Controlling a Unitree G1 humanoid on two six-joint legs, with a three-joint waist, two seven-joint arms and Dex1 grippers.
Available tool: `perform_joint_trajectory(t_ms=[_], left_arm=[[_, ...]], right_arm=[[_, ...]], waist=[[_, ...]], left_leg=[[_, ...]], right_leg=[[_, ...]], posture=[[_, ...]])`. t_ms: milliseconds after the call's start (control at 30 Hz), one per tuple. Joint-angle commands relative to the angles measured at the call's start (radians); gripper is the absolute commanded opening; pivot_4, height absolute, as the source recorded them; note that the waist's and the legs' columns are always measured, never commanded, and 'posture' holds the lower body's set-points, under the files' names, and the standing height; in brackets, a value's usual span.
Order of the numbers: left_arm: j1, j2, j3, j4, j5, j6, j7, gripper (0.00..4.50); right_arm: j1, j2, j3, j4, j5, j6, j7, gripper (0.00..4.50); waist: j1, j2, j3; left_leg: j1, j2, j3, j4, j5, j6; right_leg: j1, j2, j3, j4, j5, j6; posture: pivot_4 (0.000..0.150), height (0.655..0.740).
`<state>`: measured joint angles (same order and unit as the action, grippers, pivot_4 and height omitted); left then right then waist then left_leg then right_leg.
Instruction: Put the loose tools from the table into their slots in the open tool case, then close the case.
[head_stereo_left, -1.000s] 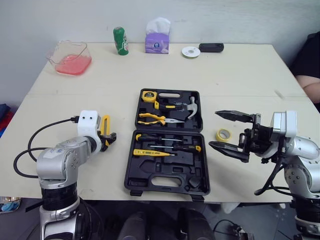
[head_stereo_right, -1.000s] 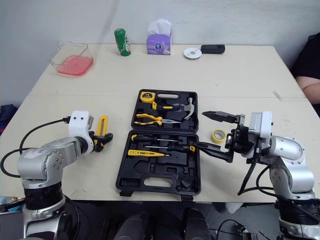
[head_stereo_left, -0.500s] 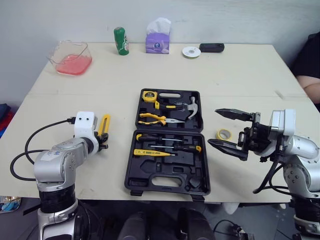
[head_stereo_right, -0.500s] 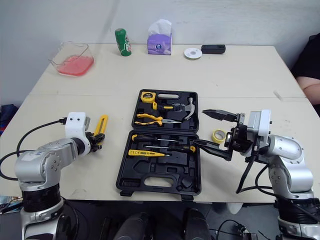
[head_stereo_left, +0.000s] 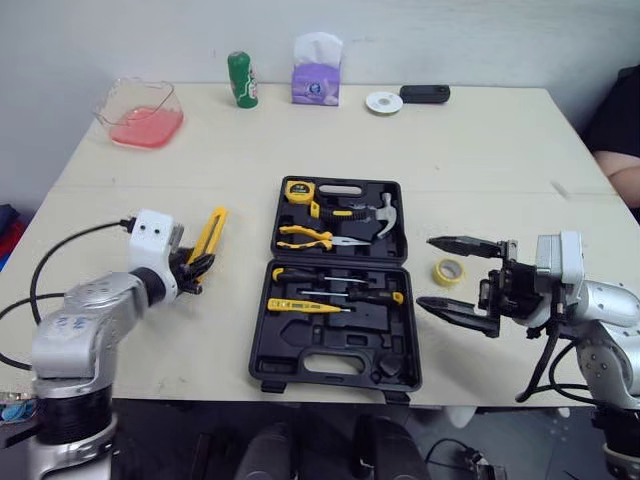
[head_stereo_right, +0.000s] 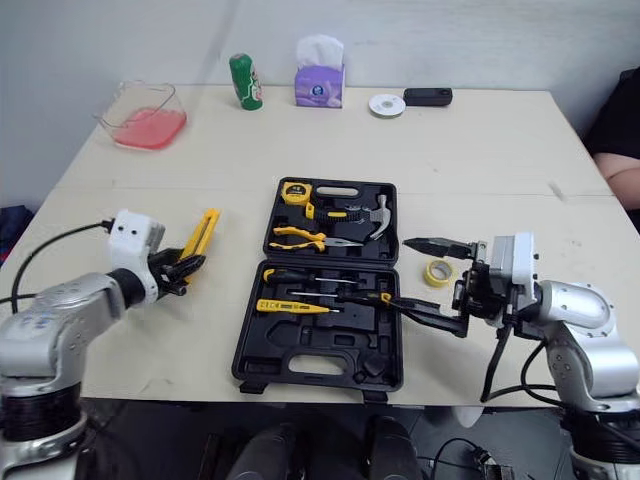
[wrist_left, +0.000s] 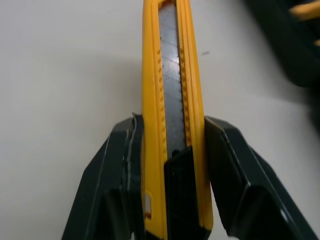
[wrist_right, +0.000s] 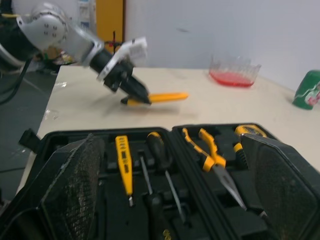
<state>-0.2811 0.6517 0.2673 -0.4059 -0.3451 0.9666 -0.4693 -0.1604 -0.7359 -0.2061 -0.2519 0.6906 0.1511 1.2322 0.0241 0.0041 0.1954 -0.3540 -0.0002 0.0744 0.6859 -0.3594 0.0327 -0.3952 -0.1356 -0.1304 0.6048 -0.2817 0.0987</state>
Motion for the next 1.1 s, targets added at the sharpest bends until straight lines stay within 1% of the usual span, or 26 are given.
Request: perform_joint_trajectory(t_ms=[33, 100, 133, 167, 267, 333, 400, 500, 633, 833, 933, 1000, 1100], left_arm=[[0.023, 0.105, -0.035, 0.003, 0.000, -0.170, -0.170, 1.28], [-0.007, 0.138, -0.055, 0.050, -0.012, -0.246, -0.246, 1.28], [-0.029, 0.148, -0.075, 0.069, -0.018, -0.320, -0.307, 1.28], [-0.052, 0.153, -0.096, 0.084, -0.028, -0.384, -0.369, 1.28], [-0.121, 0.150, -0.165, 0.111, -0.053, -0.490, -0.511, 1.28], [-0.158, 0.174, -0.235, 0.121, -0.027, -0.506, -0.572, 1.28], [-0.197, 0.165, -0.286, 0.104, -0.048, -0.471, -0.601, 1.28], [-0.247, 0.146, -0.377, 0.069, -0.076, -0.458, -0.682, 1.28], [-0.288, 0.110, -0.461, 0.063, -0.078, -0.437, -0.720, 1.28], [-0.309, 0.060, -0.587, 0.070, -0.028, -0.389, -0.715, 1.28], [-0.305, 0.034, -0.623, 0.080, -0.010, -0.398, -0.713, 1.28], [-0.304, 0.020, -0.646, 0.100, 0.027, -0.406, -0.692, 1.28], [-0.299, 0.030, -0.663, 0.108, 0.059, -0.403, -0.690, 1.28]], right_arm=[[0.025, -0.027, -0.051, -0.028, -0.003, -0.030, 0.024, 4.50], [0.052, -0.041, -0.070, -0.030, -0.012, -0.040, 0.031, 4.50], [0.065, -0.045, -0.081, -0.032, -0.017, -0.043, 0.028, 4.50], [0.078, -0.050, -0.092, -0.036, -0.020, -0.044, 0.023, 4.50], [0.118, -0.072, -0.130, -0.048, -0.007, -0.017, 0.013, 4.50], [0.154, -0.085, -0.163, -0.063, -0.004, -0.002, 0.006, 4.50], [0.189, -0.087, -0.185, -0.071, -0.024, -0.024, 0.006, 4.50], [0.237, -0.085, -0.214, -0.072, -0.036, -0.041, 0.005, 4.50], [0.271, -0.077, -0.226, -0.064, -0.043, -0.066, 0.014, 4.50], [0.325, -0.058, -0.229, -0.043, -0.052, -0.125, 0.041, 4.50], [0.332, -0.052, -0.222, -0.035, -0.056, -0.145, 0.046, 4.50], [0.330, -0.050, -0.216, -0.041, -0.057, -0.146, 0.040, 4.50], [0.333, -0.048, -0.218, -0.057, -0.053, -0.142, 0.029, 4.50]], waist=[[0.002, 0.000, 0.000], [0.002, 0.000, 0.000], [0.004, 0.000, 0.000], [0.004, 0.000, 0.000], [0.006, 0.000, 0.000], [0.003, 0.000, 0.000], [0.002, 0.000, 0.000], [0.001, 0.000, 0.001], [0.002, 0.000, 0.001], [0.003, -0.001, 0.001], [0.003, -0.001, 0.001], [0.002, -0.001, 0.001], [0.002, -0.001, 0.001]], left_leg=[[0.000, 0.000, 0.000, 0.000, 0.000, 0.000], [0.000, 0.000, 0.000, 0.000, 0.000, 0.000], [0.000, 0.000, 0.000, 0.000, 0.000, 0.000], [0.000, 0.000, 0.000, 0.000, 0.000, 0.001], [0.000, 0.000, 0.000, 0.000, 0.000, 0.001], [0.000, 0.000, 0.000, 0.000, 0.000, 0.001], [0.000, -0.001, 0.000, -0.001, -0.001, 0.001], [0.000, -0.001, 0.002, -0.001, 0.000, 0.002], [0.001, -0.002, 0.002, -0.001, 0.001, 0.004], [0.000, -0.002, 0.001, -0.001, 0.001, 0.004], [0.000, -0.002, 0.001, -0.001, 0.001, 0.004], [0.001, -0.002, 0.001, 0.000, 0.001, 0.004], [0.001, -0.002, 0.001, 0.000, 0.001, 0.004]], right_leg=[[0.000, 0.000, 0.000, 0.000, 0.000, 0.000], [0.000, 0.000, 0.000, 0.000, 0.000, 0.000], [0.000, 0.000, 0.000, -0.001, 0.000, 0.000], [0.000, -0.001, 0.000, -0.001, 0.000, 0.000], [0.001, -0.001, -0.001, 0.000, 0.000, 0.000], [0.001, 0.000, -0.001, -0.001, 0.000, 0.000], [0.001, 0.002, -0.002, -0.001, 0.000, 0.000], [0.001, 0.004, -0.002, 0.000, 0.000, 0.000], [0.001, 0.004, -0.001, 0.001, 0.001, 0.001], [0.001, 0.004, -0.001, 0.000, 0.001, 0.001], [0.002, 0.004, -0.001, 0.000, 0.001, 0.001], [0.002, 0.004, -0.001, 0.000, 0.001, 0.001], [0.002, 0.004, -0.001, 0.001, 0.001, 0.001]], posture=[[0.150, 0.7400], [0.150, 0.7400], [0.150, 0.7400], [0.150, 0.7400], [0.150, 0.7400], [0.150, 0.7400], [0.150, 0.7400], [0.150, 0.7400], [0.150, 0.7400], [0.150, 0.7400], [0.150, 0.7400], [0.150, 0.7400], [0.150, 0.7400]])
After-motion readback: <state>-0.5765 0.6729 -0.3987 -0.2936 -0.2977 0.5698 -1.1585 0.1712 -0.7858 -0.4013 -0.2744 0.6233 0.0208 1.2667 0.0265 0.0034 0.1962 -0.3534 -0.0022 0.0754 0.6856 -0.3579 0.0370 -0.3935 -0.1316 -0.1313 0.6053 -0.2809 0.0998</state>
